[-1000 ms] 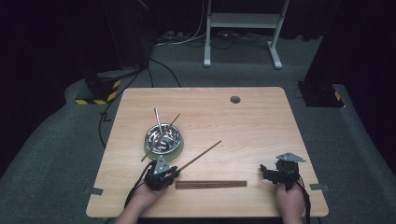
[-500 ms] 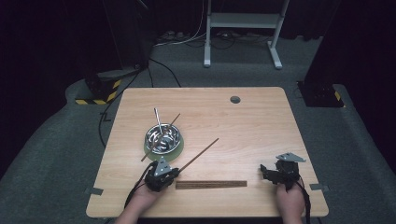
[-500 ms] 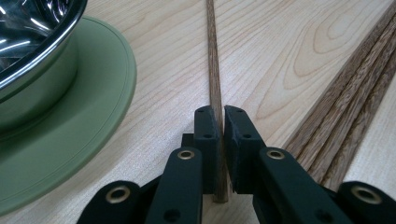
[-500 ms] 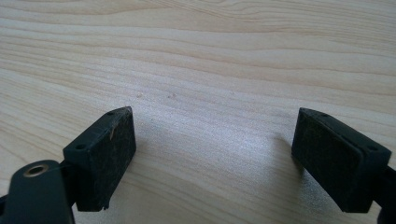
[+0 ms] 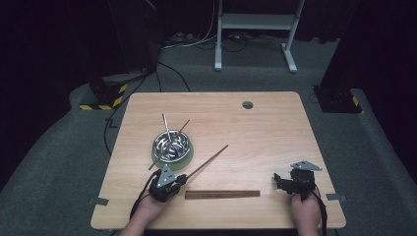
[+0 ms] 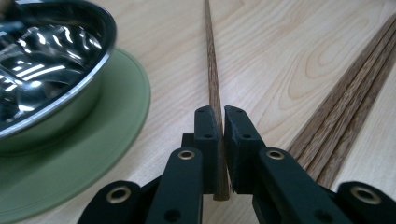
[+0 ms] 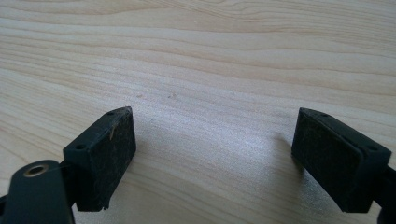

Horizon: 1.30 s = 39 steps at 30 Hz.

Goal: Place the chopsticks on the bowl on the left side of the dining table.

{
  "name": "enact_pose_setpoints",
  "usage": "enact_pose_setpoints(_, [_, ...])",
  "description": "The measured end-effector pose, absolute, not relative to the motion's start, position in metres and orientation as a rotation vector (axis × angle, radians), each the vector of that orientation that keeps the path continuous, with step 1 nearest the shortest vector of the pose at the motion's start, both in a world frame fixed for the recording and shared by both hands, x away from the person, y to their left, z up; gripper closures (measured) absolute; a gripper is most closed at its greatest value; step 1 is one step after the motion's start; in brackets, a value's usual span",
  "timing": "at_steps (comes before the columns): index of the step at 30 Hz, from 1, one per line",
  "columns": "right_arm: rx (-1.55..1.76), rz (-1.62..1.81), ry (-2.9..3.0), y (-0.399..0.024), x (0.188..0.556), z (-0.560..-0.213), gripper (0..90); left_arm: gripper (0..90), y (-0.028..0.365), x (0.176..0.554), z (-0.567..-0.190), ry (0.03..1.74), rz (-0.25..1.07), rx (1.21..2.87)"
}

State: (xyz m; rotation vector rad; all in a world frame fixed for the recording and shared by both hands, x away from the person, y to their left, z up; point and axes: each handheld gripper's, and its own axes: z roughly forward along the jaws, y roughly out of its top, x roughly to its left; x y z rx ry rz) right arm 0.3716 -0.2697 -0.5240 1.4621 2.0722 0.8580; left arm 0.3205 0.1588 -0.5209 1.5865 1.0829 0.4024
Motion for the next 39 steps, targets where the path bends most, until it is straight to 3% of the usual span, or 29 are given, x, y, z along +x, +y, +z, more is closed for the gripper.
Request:
enact_pose_setpoints(19, [1.460, 0.859, 2.074, -0.270, 0.372, -0.524, 13.5, 83.6, 0.193, 0.317, -0.492, 1.093, 0.553, 1.409])
enact_pose_setpoints(39, [1.451, 0.860, 2.078, -0.269, 0.371, -0.524, 13.5, 83.6, 0.225, 0.331, -0.496, 1.199, 0.676, 1.390])
